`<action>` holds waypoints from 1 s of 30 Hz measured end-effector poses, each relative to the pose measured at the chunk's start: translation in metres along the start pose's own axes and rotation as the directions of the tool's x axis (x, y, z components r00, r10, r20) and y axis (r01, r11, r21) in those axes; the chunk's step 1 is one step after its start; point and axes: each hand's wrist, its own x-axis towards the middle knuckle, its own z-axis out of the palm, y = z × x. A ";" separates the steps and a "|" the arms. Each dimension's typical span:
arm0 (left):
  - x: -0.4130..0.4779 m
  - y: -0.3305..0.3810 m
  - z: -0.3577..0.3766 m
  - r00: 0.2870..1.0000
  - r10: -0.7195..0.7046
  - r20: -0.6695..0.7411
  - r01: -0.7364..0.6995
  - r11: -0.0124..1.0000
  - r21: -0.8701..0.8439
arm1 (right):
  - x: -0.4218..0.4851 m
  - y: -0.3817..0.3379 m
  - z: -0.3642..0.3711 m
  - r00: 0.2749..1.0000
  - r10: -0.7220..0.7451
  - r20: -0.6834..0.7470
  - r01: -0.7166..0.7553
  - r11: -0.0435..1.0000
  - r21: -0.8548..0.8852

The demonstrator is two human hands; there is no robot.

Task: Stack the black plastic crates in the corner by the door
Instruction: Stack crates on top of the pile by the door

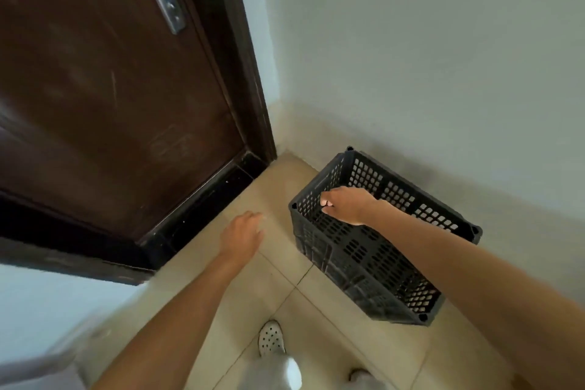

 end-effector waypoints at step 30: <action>-0.715 0.101 0.163 0.161 -0.987 0.020 0.880 0.134 -0.456 | -0.341 -0.424 0.231 0.397 -0.732 0.553 0.907 0.222 -0.357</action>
